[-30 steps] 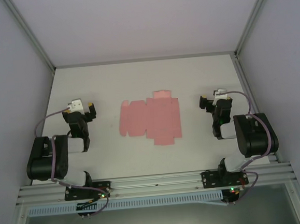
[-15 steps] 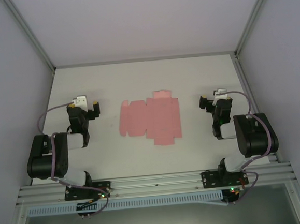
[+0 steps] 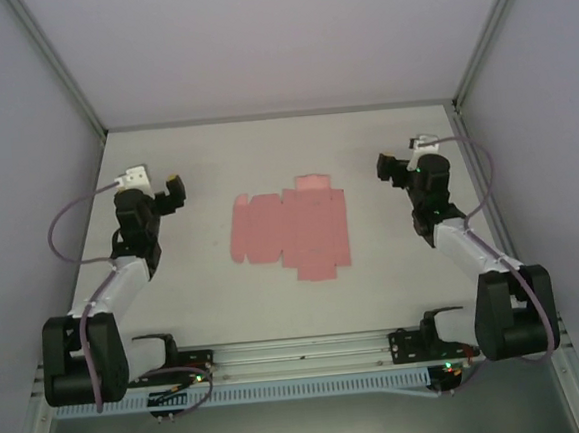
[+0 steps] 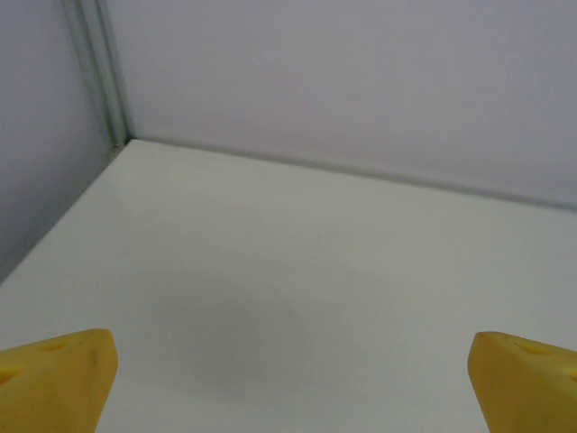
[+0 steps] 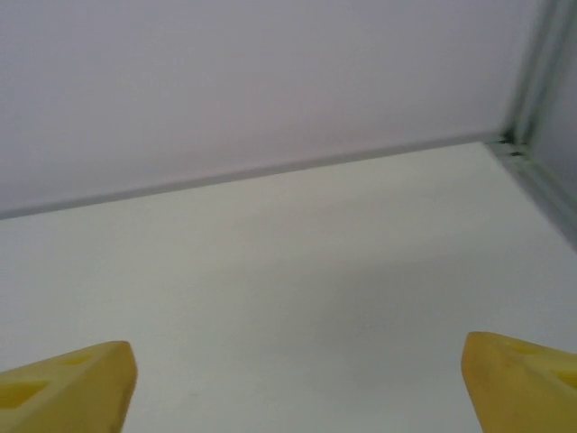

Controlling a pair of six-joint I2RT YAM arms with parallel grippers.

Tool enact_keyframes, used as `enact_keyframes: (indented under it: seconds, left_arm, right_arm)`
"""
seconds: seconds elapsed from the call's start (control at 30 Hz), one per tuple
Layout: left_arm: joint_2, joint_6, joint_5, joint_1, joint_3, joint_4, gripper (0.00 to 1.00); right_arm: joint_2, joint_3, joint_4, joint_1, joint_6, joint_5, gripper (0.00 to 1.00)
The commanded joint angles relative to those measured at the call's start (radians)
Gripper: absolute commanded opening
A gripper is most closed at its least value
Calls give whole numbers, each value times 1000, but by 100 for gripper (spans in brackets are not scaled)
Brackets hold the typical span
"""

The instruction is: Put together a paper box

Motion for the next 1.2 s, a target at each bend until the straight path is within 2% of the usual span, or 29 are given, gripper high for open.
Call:
enact_keyframes:
  seconds: [0.0, 0.1, 0.2, 0.37, 0.5, 0.6, 0.7, 0.87, 1.1, 1.17]
  left_arm:
    - [13, -188, 154, -61, 24, -272, 100]
    - [65, -235, 297, -114, 27, -285, 100]
    - [132, -283, 414, -136, 48, -298, 100]
    - [243, -300, 486, -151, 83, -332, 100]
    - [311, -300, 529, -160, 99, -336, 100]
    - [336, -294, 554, -171, 101, -339, 100]
    - [352, -280, 567, -187, 102, -351, 99]
    - [397, -277, 636, -233, 108, -354, 98]
    - [454, -278, 644, -251, 118, -357, 97]
    - [462, -272, 692, -263, 125, -337, 96]
  right_arm:
    - [54, 66, -355, 108, 159, -66, 85]
    - [142, 125, -434, 179, 238, -144, 71]
    - [219, 159, -466, 242, 296, -160, 64]
    - [342, 184, -397, 310, 324, -202, 54]
    - [434, 211, -424, 314, 360, -127, 41]
    - [486, 227, -500, 314, 364, -67, 38]
    - [512, 201, -502, 315, 371, -61, 36]
    - [519, 141, -431, 316, 392, -111, 32]
    - [513, 106, -404, 316, 395, -114, 31]
    - [516, 98, -388, 315, 398, -133, 31]
